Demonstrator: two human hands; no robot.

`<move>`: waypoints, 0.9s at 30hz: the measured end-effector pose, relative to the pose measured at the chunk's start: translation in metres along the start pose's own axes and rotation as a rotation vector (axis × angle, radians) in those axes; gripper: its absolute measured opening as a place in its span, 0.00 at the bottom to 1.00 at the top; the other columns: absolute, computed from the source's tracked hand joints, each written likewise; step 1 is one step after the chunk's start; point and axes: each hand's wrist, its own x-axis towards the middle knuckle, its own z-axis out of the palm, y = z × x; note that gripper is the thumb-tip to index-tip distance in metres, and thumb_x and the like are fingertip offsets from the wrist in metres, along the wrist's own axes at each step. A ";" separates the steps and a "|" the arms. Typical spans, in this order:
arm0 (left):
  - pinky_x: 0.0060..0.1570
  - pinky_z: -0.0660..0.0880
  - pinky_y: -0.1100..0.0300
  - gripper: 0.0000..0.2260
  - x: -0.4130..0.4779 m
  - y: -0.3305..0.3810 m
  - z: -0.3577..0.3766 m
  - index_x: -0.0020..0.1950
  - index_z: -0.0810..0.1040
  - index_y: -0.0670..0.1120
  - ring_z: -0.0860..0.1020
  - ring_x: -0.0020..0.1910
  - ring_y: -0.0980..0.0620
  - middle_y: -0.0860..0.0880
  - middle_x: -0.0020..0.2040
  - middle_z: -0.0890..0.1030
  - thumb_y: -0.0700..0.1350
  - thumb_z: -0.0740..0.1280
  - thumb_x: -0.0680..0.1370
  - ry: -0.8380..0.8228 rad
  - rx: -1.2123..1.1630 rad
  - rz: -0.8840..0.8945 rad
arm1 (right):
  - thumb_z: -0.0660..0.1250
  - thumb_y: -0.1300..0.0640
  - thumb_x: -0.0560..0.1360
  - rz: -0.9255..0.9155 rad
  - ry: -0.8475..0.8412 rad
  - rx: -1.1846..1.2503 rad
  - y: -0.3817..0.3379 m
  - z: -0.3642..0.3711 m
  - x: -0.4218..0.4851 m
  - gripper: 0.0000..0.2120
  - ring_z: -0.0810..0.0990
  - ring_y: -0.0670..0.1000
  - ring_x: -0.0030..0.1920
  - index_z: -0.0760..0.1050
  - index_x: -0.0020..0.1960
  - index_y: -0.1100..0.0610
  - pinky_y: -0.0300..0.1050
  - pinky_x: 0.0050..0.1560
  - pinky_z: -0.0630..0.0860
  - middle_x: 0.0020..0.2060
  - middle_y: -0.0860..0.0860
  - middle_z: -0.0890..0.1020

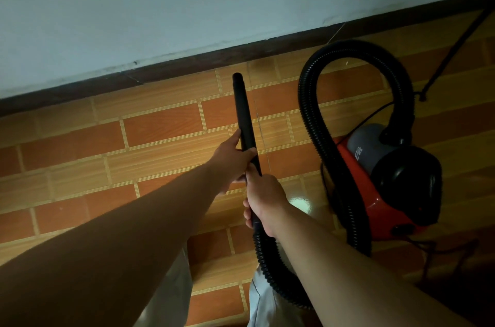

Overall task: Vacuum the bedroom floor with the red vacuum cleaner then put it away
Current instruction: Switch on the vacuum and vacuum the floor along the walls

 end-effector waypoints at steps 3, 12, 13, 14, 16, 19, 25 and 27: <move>0.34 0.78 0.59 0.32 0.002 0.010 0.013 0.82 0.57 0.59 0.82 0.50 0.47 0.44 0.55 0.82 0.42 0.67 0.83 -0.019 0.054 0.011 | 0.53 0.35 0.84 0.013 0.012 0.053 -0.004 -0.011 0.000 0.28 0.73 0.52 0.24 0.80 0.58 0.57 0.43 0.29 0.72 0.23 0.51 0.73; 0.29 0.74 0.61 0.28 0.021 0.042 0.056 0.81 0.61 0.59 0.80 0.41 0.50 0.43 0.56 0.83 0.44 0.66 0.83 -0.030 0.240 0.054 | 0.53 0.37 0.84 0.083 0.065 0.276 -0.022 -0.039 0.015 0.26 0.73 0.50 0.25 0.79 0.54 0.56 0.41 0.30 0.72 0.30 0.52 0.75; 0.29 0.74 0.61 0.28 0.024 0.045 0.060 0.80 0.61 0.59 0.81 0.42 0.50 0.43 0.55 0.83 0.44 0.66 0.83 -0.033 0.249 0.055 | 0.53 0.37 0.84 0.081 0.065 0.301 -0.024 -0.041 0.017 0.25 0.73 0.51 0.26 0.80 0.54 0.55 0.41 0.31 0.72 0.30 0.52 0.75; 0.29 0.75 0.61 0.27 0.026 0.048 0.065 0.80 0.62 0.59 0.81 0.43 0.49 0.43 0.56 0.83 0.44 0.66 0.83 -0.037 0.265 0.056 | 0.53 0.38 0.84 0.081 0.064 0.331 -0.025 -0.044 0.020 0.25 0.73 0.51 0.26 0.80 0.53 0.55 0.42 0.31 0.72 0.31 0.52 0.75; 0.36 0.80 0.56 0.27 0.031 0.053 0.075 0.80 0.64 0.58 0.83 0.47 0.46 0.43 0.56 0.83 0.44 0.66 0.83 -0.044 0.293 0.059 | 0.54 0.40 0.85 0.080 0.066 0.390 -0.028 -0.049 0.024 0.24 0.72 0.51 0.27 0.80 0.52 0.56 0.42 0.32 0.72 0.30 0.52 0.75; 0.51 0.82 0.47 0.26 0.038 0.060 0.091 0.79 0.66 0.58 0.83 0.52 0.43 0.42 0.56 0.83 0.44 0.66 0.83 -0.048 0.332 0.065 | 0.55 0.45 0.85 0.094 0.082 0.438 -0.030 -0.059 0.030 0.21 0.73 0.51 0.27 0.81 0.52 0.57 0.42 0.32 0.72 0.31 0.52 0.76; 0.58 0.80 0.46 0.24 0.045 0.077 0.120 0.77 0.69 0.56 0.83 0.54 0.42 0.43 0.53 0.83 0.40 0.66 0.83 -0.060 0.402 0.067 | 0.57 0.51 0.85 0.096 0.077 0.519 -0.037 -0.079 0.043 0.17 0.73 0.51 0.24 0.79 0.54 0.62 0.42 0.31 0.73 0.29 0.53 0.75; 0.59 0.80 0.44 0.23 0.048 0.082 0.127 0.77 0.70 0.55 0.83 0.54 0.41 0.43 0.52 0.84 0.39 0.66 0.82 -0.071 0.418 0.064 | 0.58 0.52 0.85 0.090 0.082 0.523 -0.039 -0.084 0.049 0.16 0.73 0.51 0.24 0.78 0.52 0.62 0.43 0.31 0.73 0.28 0.53 0.75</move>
